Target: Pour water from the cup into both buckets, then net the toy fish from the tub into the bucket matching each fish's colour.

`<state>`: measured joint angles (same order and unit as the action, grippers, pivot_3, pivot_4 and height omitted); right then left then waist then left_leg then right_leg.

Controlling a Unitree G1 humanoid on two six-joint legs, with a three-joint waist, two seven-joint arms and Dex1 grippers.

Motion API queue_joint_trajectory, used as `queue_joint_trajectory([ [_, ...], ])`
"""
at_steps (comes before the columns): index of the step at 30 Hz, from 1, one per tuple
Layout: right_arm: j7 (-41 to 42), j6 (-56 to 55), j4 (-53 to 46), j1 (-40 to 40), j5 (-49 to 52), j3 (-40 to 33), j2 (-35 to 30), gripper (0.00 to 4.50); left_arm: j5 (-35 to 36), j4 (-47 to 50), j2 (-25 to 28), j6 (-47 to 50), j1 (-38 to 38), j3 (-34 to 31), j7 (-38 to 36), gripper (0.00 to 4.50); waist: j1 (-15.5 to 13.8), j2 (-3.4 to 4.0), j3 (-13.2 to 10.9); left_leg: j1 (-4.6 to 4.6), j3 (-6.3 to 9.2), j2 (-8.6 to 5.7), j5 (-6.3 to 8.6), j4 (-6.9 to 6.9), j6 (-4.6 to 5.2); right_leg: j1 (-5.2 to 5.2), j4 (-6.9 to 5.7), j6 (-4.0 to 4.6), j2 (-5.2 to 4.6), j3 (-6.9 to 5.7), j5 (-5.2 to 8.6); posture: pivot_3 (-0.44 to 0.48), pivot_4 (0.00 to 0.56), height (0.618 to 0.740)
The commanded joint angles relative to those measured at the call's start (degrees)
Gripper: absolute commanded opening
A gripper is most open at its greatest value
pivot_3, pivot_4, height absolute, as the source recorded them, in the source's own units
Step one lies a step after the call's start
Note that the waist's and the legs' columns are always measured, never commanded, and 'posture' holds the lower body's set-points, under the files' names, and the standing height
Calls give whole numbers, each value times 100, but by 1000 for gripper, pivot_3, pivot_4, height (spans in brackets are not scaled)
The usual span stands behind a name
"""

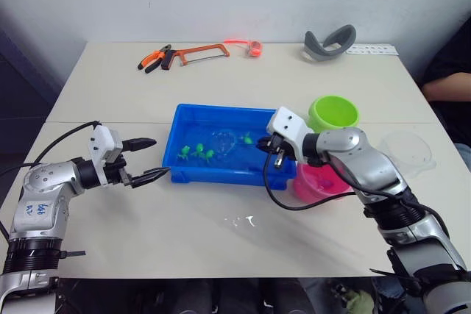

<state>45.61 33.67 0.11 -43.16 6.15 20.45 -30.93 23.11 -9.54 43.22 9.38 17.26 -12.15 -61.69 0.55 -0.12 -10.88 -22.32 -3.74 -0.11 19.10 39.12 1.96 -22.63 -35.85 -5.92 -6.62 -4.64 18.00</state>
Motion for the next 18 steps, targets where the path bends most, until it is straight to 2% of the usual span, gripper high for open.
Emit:
queue_joint_trajectory([
  [1, -20, -511, 225, -241, -337, 80, 112, 0, 77, 201, 73, -9, -7, -145, 35, 4467, 13, 0, 0, 0, 0, 0, 0, 0, 0, 0, 0, 0, 0, 0, 0, 0, 150, 740],
  [10, 188, -1019, 731, -480, -559, 195, 634, 0, 84, 208, 67, 32, -18, -161, 58, 4467, 119, 0, 0, 0, 1, 0, -1, -1, -1, -1, -6, 0, 2, -5, 0, 0, 150, 740],
  [18, 333, -891, 674, -624, -667, 180, 980, 0, 97, 214, 100, 57, -84, -222, 84, 4467, 126, 0, 0, 0, 0, 1, -2, -2, -3, -5, -10, 0, 2, -3, 0, 0, 150, 740],
])
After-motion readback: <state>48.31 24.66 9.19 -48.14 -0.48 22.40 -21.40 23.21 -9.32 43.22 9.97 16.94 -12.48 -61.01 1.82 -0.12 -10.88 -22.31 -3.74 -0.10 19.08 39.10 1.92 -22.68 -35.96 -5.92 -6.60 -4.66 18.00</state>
